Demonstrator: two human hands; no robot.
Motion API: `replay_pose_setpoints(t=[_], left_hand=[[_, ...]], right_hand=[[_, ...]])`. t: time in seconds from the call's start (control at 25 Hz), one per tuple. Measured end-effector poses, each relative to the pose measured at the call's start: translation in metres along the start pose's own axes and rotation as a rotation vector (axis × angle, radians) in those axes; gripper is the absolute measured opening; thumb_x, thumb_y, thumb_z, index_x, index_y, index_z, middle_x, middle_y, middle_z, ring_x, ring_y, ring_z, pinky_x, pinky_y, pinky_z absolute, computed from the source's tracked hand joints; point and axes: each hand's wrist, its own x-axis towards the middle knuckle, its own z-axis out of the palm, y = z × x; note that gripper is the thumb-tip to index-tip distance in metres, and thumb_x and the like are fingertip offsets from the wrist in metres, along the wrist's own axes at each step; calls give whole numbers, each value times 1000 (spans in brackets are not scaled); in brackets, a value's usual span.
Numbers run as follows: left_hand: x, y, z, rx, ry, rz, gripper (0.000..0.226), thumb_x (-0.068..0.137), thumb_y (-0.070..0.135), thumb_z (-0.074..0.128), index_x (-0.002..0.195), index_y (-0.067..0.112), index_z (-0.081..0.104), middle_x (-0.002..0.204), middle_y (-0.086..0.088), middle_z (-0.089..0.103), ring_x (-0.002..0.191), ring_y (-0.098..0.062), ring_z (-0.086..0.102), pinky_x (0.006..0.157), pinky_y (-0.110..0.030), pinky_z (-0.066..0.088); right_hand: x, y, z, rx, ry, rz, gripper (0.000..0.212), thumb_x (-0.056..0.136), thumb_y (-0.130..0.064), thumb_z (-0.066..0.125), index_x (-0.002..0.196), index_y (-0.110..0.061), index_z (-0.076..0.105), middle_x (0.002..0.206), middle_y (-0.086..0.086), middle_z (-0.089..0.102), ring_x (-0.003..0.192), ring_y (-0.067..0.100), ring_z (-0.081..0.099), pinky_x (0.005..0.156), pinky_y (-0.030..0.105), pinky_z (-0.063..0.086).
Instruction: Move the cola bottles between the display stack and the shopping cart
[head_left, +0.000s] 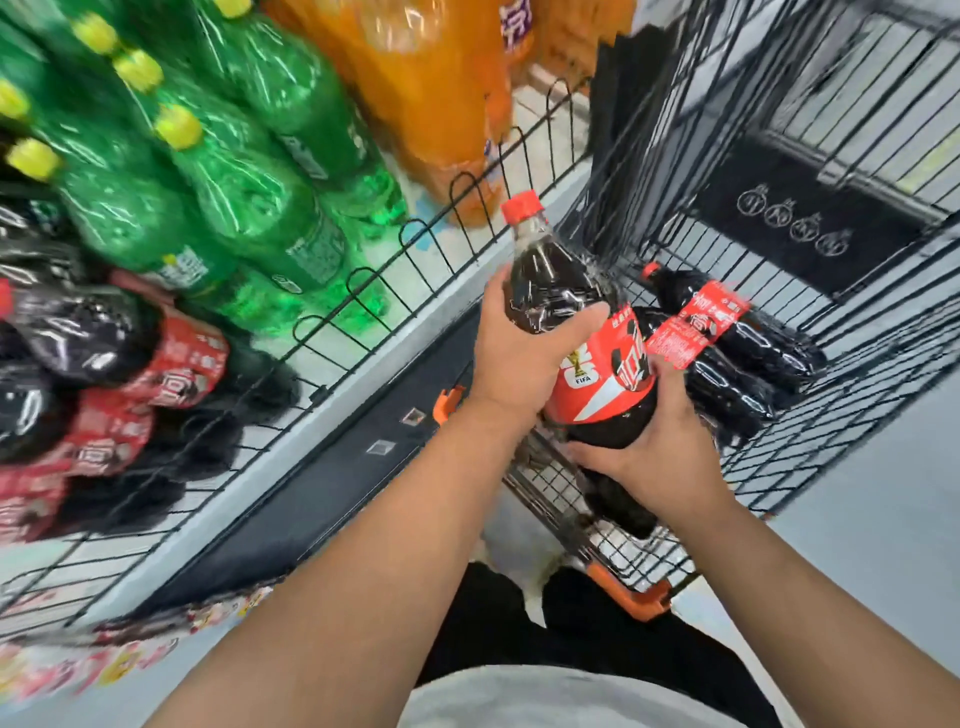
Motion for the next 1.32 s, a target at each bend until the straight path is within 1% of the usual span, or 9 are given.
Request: replay_pose_setpoints(t=[0.08,0.16,0.32,0.48,0.56,0.64,0.76,1.08,1.32], left_hand=[[-9,26,-10,-15,-6,48,83,46,36,91,122,31,56,116,-4,74,106,-26,73,94,-51,59],[-18,49,-24,-5,-4,100,95,46,38,92,131,23,52,121,-7,72,109,-28,72,96,-54,58],[-46,91,-68,-20,2,207,102,47,34,92,137,16,49,122,-9,71,110,-27,71,97,-51,58],[-77,116,-118,-17,-4,283,84,55,18,92,129,17,52,114,-3,72,101,-16,72,92,-39,60],[-97,127,-149,-2,29,318,89,54,22,93,131,17,51,116,-2,72,105,-16,72,94,-39,59],[-117,135,-179,5,72,357,102,49,33,94,138,14,49,124,-7,70,111,-21,71,98,-46,58],[-146,146,-219,0,140,400,102,47,38,94,138,18,50,123,-6,71,110,-23,71,97,-51,57],[-203,170,-290,18,330,470,108,47,40,95,142,21,47,123,-1,71,110,-18,71,98,-48,57],[-231,181,-317,4,504,505,86,54,22,94,129,25,54,114,1,74,104,-16,73,95,-43,59]], right_hand=[[-6,-26,-2,37,8,-57,100,44,-44,96,122,-44,33,108,-23,55,103,7,55,81,24,42],[-14,-52,1,67,31,-130,98,43,-43,95,119,-47,33,108,-28,53,104,6,56,85,25,45],[-42,-101,21,81,64,-221,98,37,-59,84,117,-56,28,114,-13,58,107,11,59,91,33,49],[-76,-135,54,64,73,-273,106,42,-50,93,130,-33,36,113,-14,54,106,10,54,87,28,45],[-96,-151,71,50,64,-310,109,44,-47,94,134,-28,35,113,-14,52,105,9,52,87,25,42],[-118,-170,86,59,29,-337,109,45,-48,93,134,-31,33,116,-11,54,107,11,55,88,28,45],[-146,-194,108,68,-14,-391,108,43,-50,92,133,-34,33,118,-11,55,112,15,57,93,35,49],[-187,-244,146,56,-199,-510,112,47,-45,94,138,-35,28,118,-11,53,110,11,53,93,29,44],[-184,-268,172,99,-374,-605,109,43,-45,95,133,-36,33,122,-13,57,112,10,57,94,30,48]])
